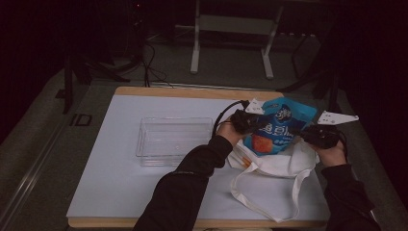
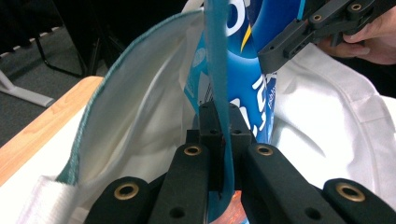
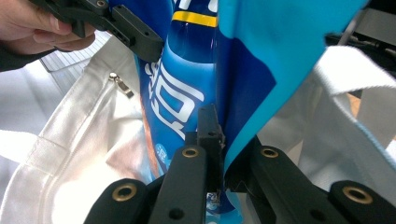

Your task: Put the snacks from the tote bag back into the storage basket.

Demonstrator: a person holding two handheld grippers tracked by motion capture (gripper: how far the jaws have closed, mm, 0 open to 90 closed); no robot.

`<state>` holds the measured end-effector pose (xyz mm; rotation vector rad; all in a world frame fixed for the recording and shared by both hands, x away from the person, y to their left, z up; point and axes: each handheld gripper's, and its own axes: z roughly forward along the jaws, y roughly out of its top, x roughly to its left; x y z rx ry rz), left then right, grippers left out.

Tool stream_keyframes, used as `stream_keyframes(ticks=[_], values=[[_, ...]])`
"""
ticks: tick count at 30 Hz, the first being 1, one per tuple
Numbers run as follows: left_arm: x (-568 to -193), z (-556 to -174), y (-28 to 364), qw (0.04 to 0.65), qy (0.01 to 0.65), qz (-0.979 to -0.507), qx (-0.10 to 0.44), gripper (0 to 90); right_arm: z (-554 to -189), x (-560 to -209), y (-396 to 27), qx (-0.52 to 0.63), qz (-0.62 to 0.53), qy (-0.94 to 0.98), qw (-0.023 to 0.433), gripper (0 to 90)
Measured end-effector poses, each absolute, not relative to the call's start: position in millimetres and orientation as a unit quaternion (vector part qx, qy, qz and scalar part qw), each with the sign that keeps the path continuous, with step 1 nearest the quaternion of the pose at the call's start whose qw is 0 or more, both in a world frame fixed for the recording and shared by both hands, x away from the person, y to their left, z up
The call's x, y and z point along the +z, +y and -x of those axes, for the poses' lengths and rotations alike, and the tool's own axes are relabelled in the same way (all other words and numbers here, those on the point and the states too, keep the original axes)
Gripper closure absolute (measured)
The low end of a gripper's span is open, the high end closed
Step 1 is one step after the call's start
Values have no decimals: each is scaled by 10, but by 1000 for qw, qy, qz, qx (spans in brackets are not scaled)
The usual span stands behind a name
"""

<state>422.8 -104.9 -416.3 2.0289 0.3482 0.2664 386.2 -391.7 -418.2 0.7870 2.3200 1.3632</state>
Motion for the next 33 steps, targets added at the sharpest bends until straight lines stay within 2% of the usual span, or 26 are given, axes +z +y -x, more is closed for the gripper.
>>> stream_keyframes(ticks=[12,16,33], values=[[-3759,-4154,-1010,532,131,-828,120,900,-3772,-3791,-3947,500,-259,805,184,890],[-3593,-4166,-953,547,126,-821,104,900,-3735,-3621,-3945,510,-249,801,189,890],[-3039,-4008,-520,564,120,-806,133,900,-3676,-3021,-3595,526,-199,802,203,893]])
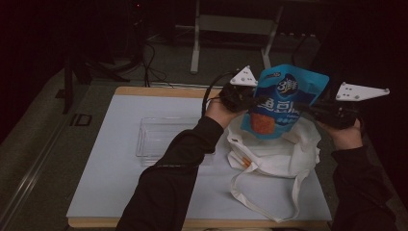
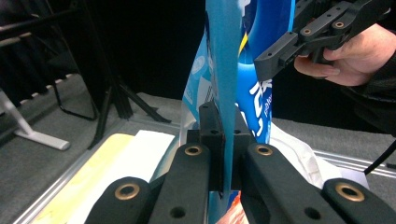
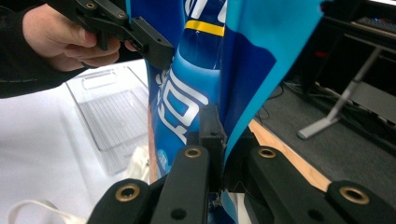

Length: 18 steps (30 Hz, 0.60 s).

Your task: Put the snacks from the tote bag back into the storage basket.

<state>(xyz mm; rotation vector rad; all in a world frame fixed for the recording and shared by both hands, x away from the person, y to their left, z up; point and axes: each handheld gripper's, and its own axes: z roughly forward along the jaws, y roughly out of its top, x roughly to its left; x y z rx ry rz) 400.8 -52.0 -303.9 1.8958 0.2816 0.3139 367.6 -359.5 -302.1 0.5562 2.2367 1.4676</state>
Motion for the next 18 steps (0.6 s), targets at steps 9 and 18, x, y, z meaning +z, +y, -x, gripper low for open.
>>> stream_keyframes(ticks=[9,18], values=[[-2871,-3915,-166,555,124,-809,148,900,-3711,-2856,-3273,531,-170,807,194,893],[-2835,-3830,284,545,139,-811,162,900,-3787,-2831,-2845,536,-144,813,175,893]])
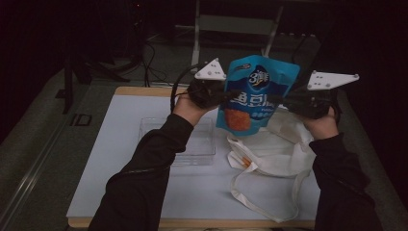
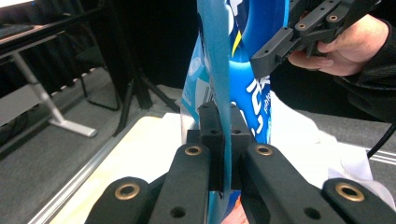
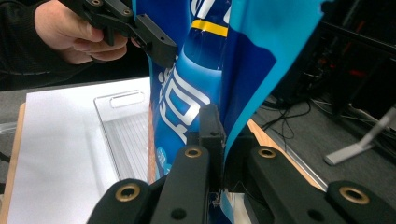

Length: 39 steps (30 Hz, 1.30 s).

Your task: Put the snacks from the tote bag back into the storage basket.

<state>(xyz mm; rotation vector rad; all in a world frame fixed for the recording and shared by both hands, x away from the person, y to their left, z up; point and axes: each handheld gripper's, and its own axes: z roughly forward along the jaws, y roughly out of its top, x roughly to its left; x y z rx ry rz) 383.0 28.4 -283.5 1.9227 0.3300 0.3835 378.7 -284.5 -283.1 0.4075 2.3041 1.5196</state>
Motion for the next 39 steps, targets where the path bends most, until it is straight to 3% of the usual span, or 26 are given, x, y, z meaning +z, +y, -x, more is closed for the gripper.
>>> stream_keyframes(ticks=[28,39], values=[[-3050,-3582,1712,534,216,-799,172,900,-3993,-2998,-1394,532,-68,837,110,892],[-3283,-3572,2000,518,239,-803,175,900,-4053,-3237,-1023,527,-60,843,89,892]])
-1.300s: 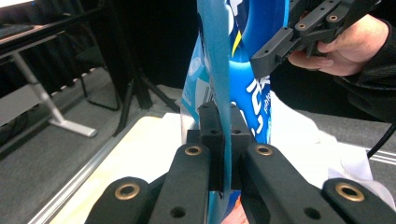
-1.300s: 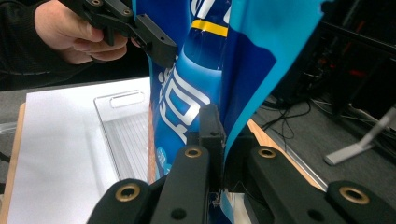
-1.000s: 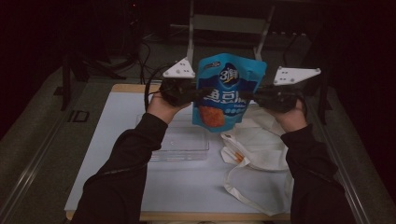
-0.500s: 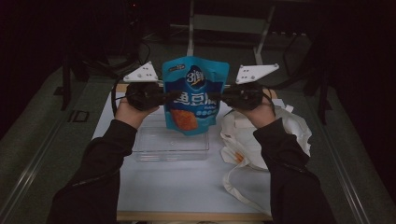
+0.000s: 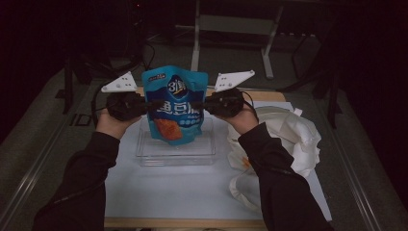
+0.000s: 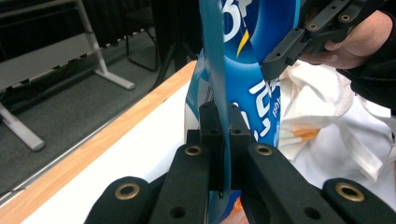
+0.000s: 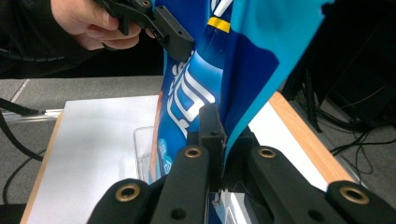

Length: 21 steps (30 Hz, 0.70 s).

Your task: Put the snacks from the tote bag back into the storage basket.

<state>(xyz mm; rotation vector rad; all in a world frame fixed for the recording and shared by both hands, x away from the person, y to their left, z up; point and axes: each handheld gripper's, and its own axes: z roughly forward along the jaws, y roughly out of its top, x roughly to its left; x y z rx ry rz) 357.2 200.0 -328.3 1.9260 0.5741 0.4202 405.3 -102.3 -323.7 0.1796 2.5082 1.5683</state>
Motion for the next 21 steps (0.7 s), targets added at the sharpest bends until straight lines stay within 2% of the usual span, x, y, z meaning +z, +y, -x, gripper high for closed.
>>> stream_keyframes(ticks=[21], values=[[-4030,-3612,2156,526,263,-799,126,900,-4119,-3928,-871,512,-84,854,41,892]])
